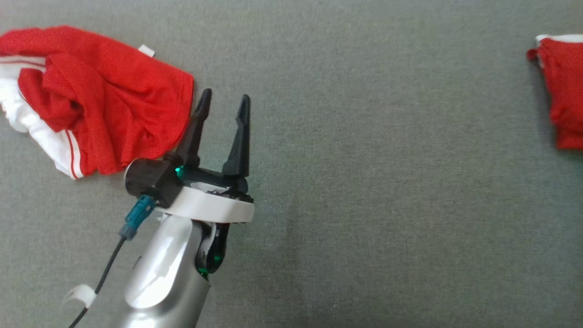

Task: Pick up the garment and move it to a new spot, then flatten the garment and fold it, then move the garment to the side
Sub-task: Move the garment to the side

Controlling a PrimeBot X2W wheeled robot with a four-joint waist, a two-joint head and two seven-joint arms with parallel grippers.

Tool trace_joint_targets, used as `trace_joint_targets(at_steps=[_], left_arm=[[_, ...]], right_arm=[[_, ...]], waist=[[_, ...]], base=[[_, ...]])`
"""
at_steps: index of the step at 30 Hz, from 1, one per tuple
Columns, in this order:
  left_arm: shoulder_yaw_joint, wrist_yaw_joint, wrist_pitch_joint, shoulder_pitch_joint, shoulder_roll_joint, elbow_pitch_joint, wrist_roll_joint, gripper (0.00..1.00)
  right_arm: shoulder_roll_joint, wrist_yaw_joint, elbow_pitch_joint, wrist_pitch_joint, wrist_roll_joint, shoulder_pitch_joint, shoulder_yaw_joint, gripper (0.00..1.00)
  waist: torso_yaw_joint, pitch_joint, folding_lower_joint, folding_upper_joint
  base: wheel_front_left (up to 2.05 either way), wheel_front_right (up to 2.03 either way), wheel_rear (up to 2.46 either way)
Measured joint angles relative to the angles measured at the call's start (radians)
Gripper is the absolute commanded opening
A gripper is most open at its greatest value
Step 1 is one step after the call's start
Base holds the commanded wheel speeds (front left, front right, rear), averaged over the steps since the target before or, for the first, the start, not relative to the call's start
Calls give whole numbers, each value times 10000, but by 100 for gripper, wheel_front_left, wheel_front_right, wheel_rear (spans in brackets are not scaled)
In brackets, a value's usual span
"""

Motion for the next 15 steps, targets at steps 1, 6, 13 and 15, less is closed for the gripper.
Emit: trace_joint_targets(at_steps=[1, 6, 13, 15], left_arm=[[86, 2, 0, 19, -2, 10, 2, 100], [606, 6, 0, 346, 0, 10, 73, 100], [1310, 6, 0, 1024, 0, 6, 190, 100], [1544, 4, 0, 1210, 0, 10, 291, 100]], right_arm=[[190, 0, -12, -104, -13, 9, -132, 100], [1081, 0, -468, -667, 36, 248, -276, 100], [2736, 0, -1751, -1346, 399, 571, -1179, 100], [3269, 0, -2230, -1599, 510, 800, -1402, 100]], waist=[[-27, -116, 0, 0], [-218, -774, -1, 0], [-544, -1697, -3, 0], [-628, -1932, -2, 0]], base=[[0, 0, 0], [0, 0, 0], [0, 0, 0], [0, 0, 0]])
